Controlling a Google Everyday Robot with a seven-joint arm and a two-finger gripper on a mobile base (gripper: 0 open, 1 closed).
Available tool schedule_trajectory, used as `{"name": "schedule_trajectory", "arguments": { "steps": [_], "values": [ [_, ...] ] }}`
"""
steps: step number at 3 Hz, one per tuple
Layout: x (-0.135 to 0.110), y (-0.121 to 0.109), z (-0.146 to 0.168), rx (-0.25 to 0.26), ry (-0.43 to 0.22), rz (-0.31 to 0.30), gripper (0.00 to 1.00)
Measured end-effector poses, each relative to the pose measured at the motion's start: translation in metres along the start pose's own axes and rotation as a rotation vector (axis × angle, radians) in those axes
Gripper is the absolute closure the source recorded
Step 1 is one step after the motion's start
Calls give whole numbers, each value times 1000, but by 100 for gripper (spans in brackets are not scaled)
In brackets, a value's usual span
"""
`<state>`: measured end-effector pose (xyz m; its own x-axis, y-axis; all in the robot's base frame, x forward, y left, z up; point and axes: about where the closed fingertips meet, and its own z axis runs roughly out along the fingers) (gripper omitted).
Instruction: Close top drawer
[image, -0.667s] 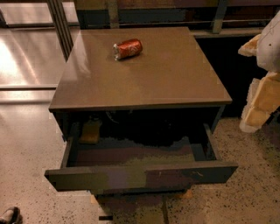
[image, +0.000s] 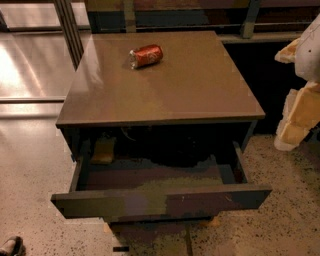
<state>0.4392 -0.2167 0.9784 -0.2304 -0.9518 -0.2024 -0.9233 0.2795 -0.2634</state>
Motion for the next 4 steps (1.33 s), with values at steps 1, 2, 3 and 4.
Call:
{"name": "schedule_trajectory", "arguments": {
  "steps": [1, 2, 3, 4],
  "values": [
    [-4, -1, 5, 8, 7, -12, 0],
    [-21, -7, 21, 18, -4, -84, 0],
    [-37, -16, 34, 28, -19, -141, 0],
    [-56, -27, 48, 34, -42, -199, 0]
  ]
}}
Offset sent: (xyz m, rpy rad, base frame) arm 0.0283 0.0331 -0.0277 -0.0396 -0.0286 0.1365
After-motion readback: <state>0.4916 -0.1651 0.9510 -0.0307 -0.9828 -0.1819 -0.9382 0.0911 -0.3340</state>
